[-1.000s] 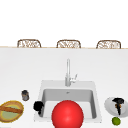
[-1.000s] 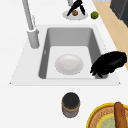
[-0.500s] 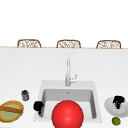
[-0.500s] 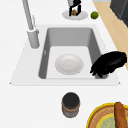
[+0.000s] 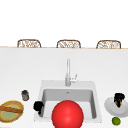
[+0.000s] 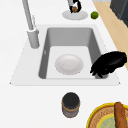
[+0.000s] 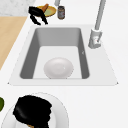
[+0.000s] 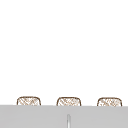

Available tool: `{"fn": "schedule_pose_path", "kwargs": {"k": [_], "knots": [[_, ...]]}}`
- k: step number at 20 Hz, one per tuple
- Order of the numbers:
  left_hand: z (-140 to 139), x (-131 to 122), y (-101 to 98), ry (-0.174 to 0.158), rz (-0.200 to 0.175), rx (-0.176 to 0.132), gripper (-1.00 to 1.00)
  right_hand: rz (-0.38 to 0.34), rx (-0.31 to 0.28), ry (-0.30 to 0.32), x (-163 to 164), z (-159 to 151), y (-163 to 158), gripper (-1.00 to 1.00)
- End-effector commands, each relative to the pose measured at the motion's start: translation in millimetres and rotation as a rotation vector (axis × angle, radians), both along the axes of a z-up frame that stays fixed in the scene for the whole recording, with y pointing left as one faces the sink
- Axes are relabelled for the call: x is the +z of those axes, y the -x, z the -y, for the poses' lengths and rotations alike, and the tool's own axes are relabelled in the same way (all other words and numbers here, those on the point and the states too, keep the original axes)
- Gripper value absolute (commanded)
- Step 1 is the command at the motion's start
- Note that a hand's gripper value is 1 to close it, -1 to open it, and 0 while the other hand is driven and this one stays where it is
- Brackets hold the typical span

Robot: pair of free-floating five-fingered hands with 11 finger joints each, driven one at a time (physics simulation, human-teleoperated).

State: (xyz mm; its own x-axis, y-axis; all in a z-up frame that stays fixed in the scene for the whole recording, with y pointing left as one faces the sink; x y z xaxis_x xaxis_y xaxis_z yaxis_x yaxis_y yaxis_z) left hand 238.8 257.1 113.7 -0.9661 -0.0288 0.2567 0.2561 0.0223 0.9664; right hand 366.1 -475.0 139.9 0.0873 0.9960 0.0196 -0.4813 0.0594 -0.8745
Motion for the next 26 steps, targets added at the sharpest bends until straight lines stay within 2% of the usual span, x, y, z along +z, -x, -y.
{"fn": "schedule_pose_path", "kwargs": {"k": [1,3,7,10,13,17,26], "knots": [[0.0,0.0,0.0,0.0,0.0,0.0,0.0,0.042,-0.013,0.035,26.3,-10.5,-11.6,1.0],[0.0,0.0,0.0,0.0,0.0,0.0,0.0,0.004,-0.009,0.032,42.5,-34.3,-5.2,1.0],[0.0,0.0,0.0,0.0,0.0,0.0,0.0,0.008,-0.032,0.066,65.2,-56.2,-6.6,1.0],[0.0,0.0,0.0,0.0,0.0,0.0,0.0,-0.025,-0.012,0.071,79.6,-70.8,-7.1,1.0],[0.0,0.0,0.0,0.0,0.0,0.0,0.0,-0.024,-0.011,0.068,92.9,-89.2,-7.3,1.0],[0.0,0.0,0.0,0.0,0.0,0.0,0.0,-0.061,-0.009,0.065,117.1,-115.2,-7.4,1.0],[0.0,0.0,0.0,0.0,0.0,0.0,0.0,-0.028,0.013,0.081,146.0,-172.3,4.7,1.0]]}}
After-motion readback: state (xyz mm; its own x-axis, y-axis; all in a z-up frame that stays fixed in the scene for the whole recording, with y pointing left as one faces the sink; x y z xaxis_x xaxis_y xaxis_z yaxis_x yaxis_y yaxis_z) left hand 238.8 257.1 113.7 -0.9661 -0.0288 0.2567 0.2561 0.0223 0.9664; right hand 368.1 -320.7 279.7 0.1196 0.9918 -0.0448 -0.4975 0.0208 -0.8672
